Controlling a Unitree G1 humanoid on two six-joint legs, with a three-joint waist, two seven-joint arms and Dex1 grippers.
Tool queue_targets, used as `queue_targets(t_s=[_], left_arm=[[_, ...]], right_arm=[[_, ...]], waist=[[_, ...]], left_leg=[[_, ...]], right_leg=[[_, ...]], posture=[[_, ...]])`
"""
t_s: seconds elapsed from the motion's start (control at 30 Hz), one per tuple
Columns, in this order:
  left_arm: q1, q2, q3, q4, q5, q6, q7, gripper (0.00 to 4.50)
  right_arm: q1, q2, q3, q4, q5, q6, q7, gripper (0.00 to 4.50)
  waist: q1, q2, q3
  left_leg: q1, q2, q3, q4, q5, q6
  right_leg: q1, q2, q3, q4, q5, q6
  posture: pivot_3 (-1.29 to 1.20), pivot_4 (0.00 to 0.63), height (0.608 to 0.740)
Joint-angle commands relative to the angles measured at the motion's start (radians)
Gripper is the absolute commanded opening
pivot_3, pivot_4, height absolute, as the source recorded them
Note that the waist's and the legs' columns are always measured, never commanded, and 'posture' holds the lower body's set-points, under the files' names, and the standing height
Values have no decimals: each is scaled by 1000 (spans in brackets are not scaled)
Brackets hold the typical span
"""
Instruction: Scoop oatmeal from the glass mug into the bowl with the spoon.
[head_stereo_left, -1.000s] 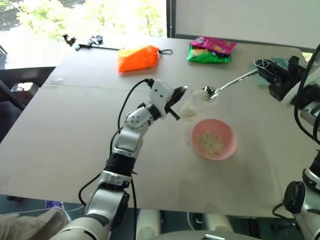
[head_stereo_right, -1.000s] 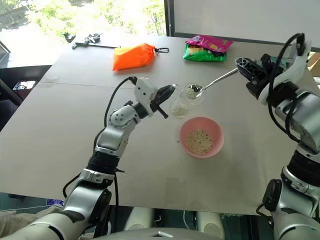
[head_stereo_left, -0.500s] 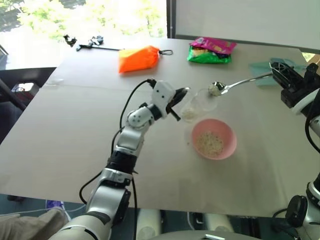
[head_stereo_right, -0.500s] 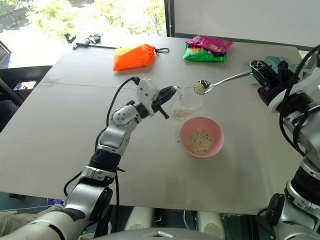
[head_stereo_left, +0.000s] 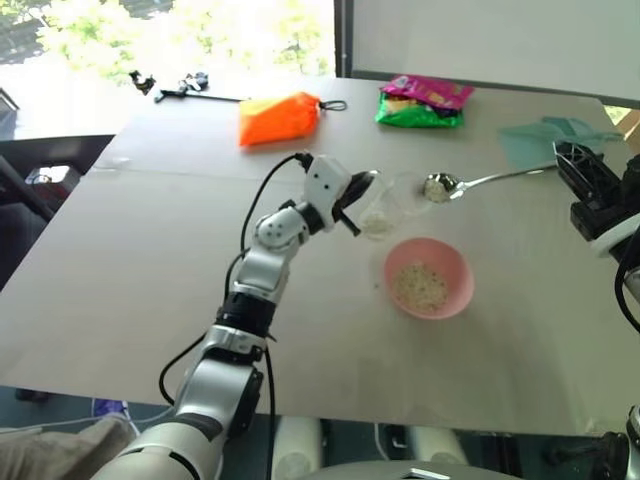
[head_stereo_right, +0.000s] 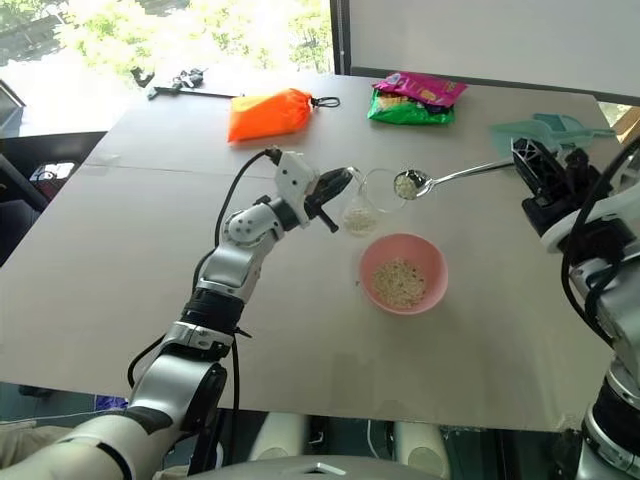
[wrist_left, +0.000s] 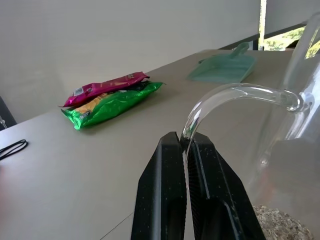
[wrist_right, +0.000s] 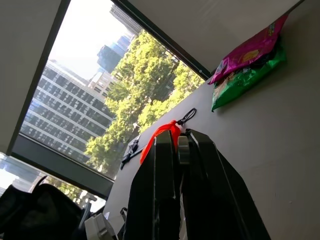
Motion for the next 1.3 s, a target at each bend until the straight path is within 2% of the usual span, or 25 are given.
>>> queue_targets(t_s=[0.03,0.33,0.43,0.53,0.7,0.77,0.9,1.03,1.17,1.23,1.3], left_arm=[[-45,4,28,6,-1,-45,4,62],[-80,31,61,38,-8,-57,13,62],[-81,42,68,31,-7,-56,15,62],[-75,49,68,20,-6,-56,16,62],[-58,57,65,-13,-3,-51,15,62],[-54,59,65,-21,-3,-47,16,62],[-47,65,62,-45,1,-41,16,62],[-34,68,53,-73,9,-40,17,62],[-24,68,56,-93,12,-32,21,62],[-19,69,58,-103,13,-27,24,62],[-9,69,60,-121,13,-18,29,62]], right_arm=[[48,-46,-7,-67,20,-83,40,0],[266,-200,-43,-55,20,-63,244,0],[326,-286,-56,-36,20,-15,321,0],[345,-364,-67,-19,20,11,352,0],[310,-563,-88,-45,10,84,380,0],[292,-618,-81,-62,-43,111,398,0],[255,-711,-38,-140,-247,161,490,0],[217,-741,7,-210,-492,154,641,0],[196,-704,33,-220,-635,119,751,0],[186,-670,34,-206,-635,101,774,0],[149,-605,28,-144,-515,68,731,0]], waist=[[0,0,0],[12,0,0],[17,0,0],[17,0,0],[18,0,0],[18,1,0],[19,0,-1],[19,0,0],[20,0,-1],[19,0,0],[19,-1,-1]], left_leg=[[0,0,-1,0,0,0],[1,0,-1,1,0,0],[1,0,-1,1,0,0],[1,0,-2,2,0,0],[1,0,-2,3,0,0],[1,0,-3,3,0,0],[1,0,-5,3,0,0],[1,0,-7,3,0,0],[1,-1,-9,4,0,0],[1,-1,-9,4,0,0],[1,0,-9,4,0,0]], right_leg=[[0,0,0,0,0,0],[1,0,0,0,0,0],[2,0,0,0,0,0],[2,0,0,0,0,0],[3,1,-1,0,0,0],[3,1,-1,0,0,0],[3,1,-1,-1,0,0],[3,1,-1,-1,0,1],[4,1,-2,-1,0,1],[4,1,-2,-1,0,1],[4,1,-2,-1,0,1]], posture=[[0,150,740],[0,150,740],[0,150,740],[0,150,740],[0,150,740],[0,150,740],[0,150,740],[0,150,740],[0,150,740],[0,150,740],[0,150,740]])
